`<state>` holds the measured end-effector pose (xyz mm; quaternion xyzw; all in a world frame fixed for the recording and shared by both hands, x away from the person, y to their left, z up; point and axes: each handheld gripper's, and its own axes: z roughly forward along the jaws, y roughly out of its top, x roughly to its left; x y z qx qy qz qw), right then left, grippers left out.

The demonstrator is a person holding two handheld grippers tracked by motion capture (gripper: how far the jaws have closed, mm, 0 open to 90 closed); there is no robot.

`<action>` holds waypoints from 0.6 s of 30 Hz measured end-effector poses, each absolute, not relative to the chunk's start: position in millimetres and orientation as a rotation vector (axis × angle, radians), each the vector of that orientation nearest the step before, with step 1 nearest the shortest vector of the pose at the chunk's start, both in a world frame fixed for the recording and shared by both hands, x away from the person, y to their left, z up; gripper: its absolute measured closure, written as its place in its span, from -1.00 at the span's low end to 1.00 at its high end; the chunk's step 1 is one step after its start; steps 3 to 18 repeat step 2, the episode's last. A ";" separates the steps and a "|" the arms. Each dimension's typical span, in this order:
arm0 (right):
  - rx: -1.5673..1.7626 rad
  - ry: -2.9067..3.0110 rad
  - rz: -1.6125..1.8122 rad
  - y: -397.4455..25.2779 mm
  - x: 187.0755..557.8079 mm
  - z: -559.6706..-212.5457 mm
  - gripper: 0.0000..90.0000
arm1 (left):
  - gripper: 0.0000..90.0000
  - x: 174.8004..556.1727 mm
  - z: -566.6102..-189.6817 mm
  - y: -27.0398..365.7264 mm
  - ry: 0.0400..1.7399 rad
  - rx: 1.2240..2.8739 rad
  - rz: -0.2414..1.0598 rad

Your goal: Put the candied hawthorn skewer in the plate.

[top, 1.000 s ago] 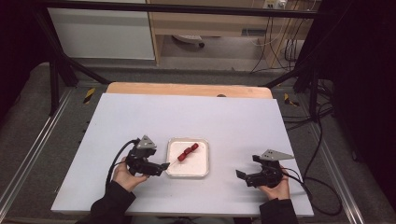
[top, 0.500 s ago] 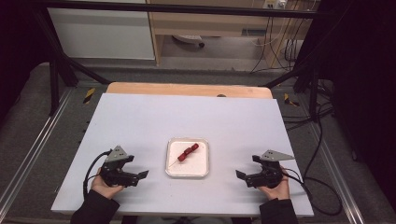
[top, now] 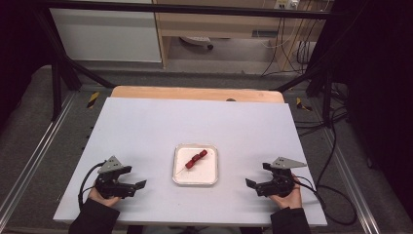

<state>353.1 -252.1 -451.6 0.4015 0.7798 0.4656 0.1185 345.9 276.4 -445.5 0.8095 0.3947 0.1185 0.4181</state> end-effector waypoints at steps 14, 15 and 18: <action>1.175 2.284 1.361 -252.1 353.0 -451.6 -1.00 | -0.67 346.2 -445.5 276.2 0.989 2.037 0.298; 1.175 2.284 1.361 -252.1 353.0 -451.6 -1.00 | -0.67 346.2 -445.5 276.2 0.989 2.037 0.298; 1.175 2.284 1.361 -252.1 353.0 -451.6 -1.00 | -0.67 346.2 -445.5 276.2 0.989 2.037 0.298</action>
